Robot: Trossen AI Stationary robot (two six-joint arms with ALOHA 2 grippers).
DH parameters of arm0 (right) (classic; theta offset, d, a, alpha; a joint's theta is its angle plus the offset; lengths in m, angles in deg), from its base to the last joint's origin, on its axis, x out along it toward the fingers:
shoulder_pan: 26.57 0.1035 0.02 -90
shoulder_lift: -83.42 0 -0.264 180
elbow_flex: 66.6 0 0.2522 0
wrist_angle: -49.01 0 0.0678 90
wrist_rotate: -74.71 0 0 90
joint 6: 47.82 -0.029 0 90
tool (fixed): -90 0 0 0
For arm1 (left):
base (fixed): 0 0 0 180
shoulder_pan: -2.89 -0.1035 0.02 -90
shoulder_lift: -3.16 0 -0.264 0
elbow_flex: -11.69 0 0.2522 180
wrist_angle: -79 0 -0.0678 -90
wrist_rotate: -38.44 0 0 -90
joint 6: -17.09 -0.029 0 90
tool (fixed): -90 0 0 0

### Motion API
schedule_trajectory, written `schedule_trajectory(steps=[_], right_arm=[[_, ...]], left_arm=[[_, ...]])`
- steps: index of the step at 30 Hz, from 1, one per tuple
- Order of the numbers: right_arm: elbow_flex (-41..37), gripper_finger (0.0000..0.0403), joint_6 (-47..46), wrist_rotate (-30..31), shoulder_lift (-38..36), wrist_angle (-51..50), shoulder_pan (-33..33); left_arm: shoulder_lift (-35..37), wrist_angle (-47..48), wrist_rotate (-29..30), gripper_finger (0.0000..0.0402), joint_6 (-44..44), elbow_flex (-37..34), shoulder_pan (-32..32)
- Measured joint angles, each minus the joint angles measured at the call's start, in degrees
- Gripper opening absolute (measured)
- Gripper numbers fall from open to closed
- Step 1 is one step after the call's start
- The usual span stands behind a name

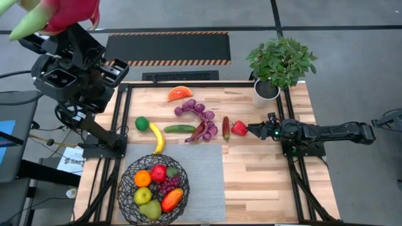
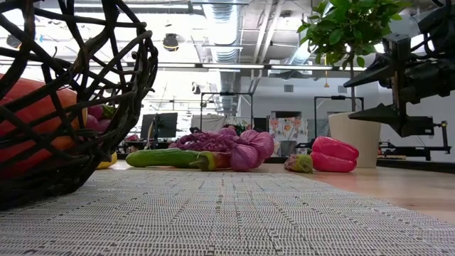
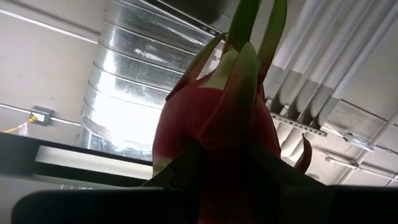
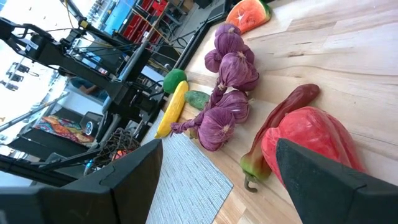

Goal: Build produce basket
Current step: Put the dragon fruit into the black wire basket

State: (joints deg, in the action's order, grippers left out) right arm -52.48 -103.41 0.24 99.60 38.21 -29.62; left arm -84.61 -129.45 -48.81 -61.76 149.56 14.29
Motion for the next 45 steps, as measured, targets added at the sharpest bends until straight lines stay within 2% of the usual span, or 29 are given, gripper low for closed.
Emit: schedule_trajectory(steps=[8, 13, 22, 24, 28, 32, 34, 36, 39, 42, 44, 45], right_arm=[[0.00, 0.0333, 0.14, 0.00, 0.00, 0.00, 0.00], [0.00, 0.0333, 0.15, 0.00, -0.01, 0.00, -0.02], [0.00, 0.0333, 0.13, -0.01, -0.01, 0.00, -0.01], [0.00, 0.0333, 0.13, -0.02, 0.00, 0.00, 0.00], [0.00, 0.0333, 0.13, -0.02, 0.00, 0.00, 0.00], [0.00, 0.0333, 0.13, -0.02, 0.00, 0.00, -0.02], [0.00, 0.0333, 0.14, -0.02, 0.00, 0.00, 0.00], [0.00, 0.0333, 0.17, -0.04, -0.01, 0.00, -0.01], [0.00, 0.0333, 0.15, -0.04, 0.00, 0.00, -0.01], [0.00, 0.0333, 0.42, -0.04, -0.02, 0.00, 0.00], [0.00, 0.0333, 0.42, -0.04, -0.02, 0.00, -0.02], [0.00, 0.0333, 0.43, -0.06, -0.02, 0.00, -0.02]], left_arm=[[0.00, -0.01, 1.14, 0.0073, -0.29, 0.00, -1.82], [0.02, 0.58, 6.29, 0.0073, 1.59, 0.00, -3.06], [0.02, 11.38, 26.15, 0.0073, 6.23, 0.00, -3.37], [0.02, 15.51, 32.38, 0.0073, 9.03, 0.00, -3.35], [0.02, 27.29, 48.81, 0.0073, 16.94, 0.00, -3.35], [0.04, 50.01, 63.52, 0.0073, 33.27, 0.00, -3.01], [0.01, 66.19, 69.91, 0.0073, 45.59, -0.01, -2.39], [0.00, 82.92, 72.33, 0.0073, 62.04, -0.04, -1.66], [0.00, 107.05, 65.97, 0.0073, 90.19, -0.04, -1.23], [-0.46, 126.86, 59.22, 0.0073, 113.45, -0.58, -1.40], [-1.05, 132.69, 56.56, 0.0073, 123.82, -2.34, -1.32], [-1.08, 131.33, 54.96, 0.0073, 124.36, -4.50, -1.12]])
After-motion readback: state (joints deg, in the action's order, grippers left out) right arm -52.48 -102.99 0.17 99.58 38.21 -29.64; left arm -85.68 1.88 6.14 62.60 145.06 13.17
